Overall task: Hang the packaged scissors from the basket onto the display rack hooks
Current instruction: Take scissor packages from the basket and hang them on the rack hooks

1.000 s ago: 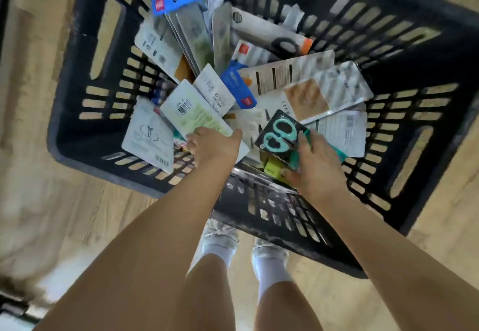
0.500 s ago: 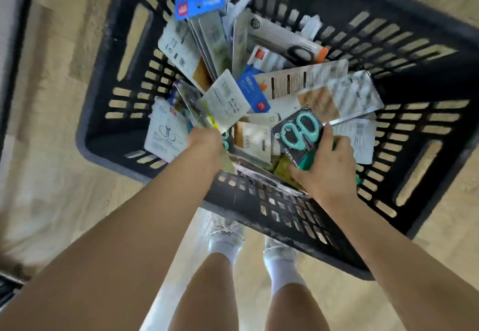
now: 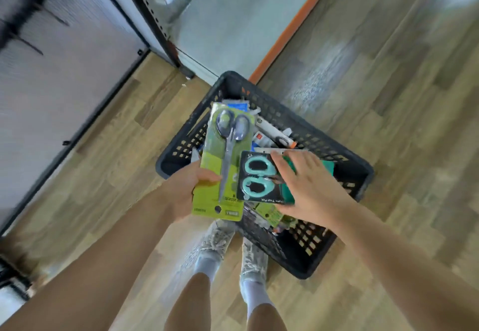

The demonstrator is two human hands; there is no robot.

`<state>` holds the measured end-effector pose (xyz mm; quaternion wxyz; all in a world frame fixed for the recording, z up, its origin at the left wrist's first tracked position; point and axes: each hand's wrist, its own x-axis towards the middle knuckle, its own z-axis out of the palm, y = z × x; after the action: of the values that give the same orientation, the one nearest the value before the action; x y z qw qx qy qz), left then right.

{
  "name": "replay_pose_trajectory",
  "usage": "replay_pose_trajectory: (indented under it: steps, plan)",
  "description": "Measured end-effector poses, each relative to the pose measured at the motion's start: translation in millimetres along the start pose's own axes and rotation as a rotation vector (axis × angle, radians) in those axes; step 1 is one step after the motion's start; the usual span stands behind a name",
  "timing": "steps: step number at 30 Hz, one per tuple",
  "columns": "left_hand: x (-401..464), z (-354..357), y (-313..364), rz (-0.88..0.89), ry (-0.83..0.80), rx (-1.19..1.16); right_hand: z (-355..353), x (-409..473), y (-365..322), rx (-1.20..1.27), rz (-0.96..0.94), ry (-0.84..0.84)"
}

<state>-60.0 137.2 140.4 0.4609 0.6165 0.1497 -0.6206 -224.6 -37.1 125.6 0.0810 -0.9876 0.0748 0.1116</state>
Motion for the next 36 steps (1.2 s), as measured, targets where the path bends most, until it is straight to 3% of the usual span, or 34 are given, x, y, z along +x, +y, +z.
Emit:
replay_pose_trajectory:
  steps: [3,6,9,15,19,22,24,26,27,31,36]
  plan:
    - [-58,13,22,0.11,-0.047,0.04,-61,2,-6,-0.113,-0.114,0.032]
    - [-120,22,36,0.22,0.026,0.088,-124,2,-23,-0.182,-0.205,0.072]
    - [-185,23,45,0.292,0.093,0.021,-185,-2,-47,-0.258,-0.337,0.116]
    - [-311,19,44,0.43,0.068,-0.141,-294,-5,-105,-0.458,-0.631,0.281]
    - [-380,3,39,0.59,0.265,-0.29,-356,1,-162,-0.486,-0.732,0.462]
    - [-424,-21,38,0.655,0.433,-0.419,-395,3,-202,-0.125,-0.37,0.559]
    - [-447,-39,39,0.715,0.466,-0.491,-414,6,-229,0.356,-0.162,0.547]
    - [-471,-56,43,0.78,0.453,-0.555,-436,14,-260,0.921,-0.009,0.349]
    - [-483,-64,44,0.813,0.442,-0.579,-447,19,-277,1.088,0.036,0.236]
    - [-529,-101,50,0.942,0.428,-0.593,-485,40,-342,1.323,-0.011,0.058]
    - [-572,-149,41,1.039,0.429,-0.572,-537,46,-415,1.49,-0.17,0.131]
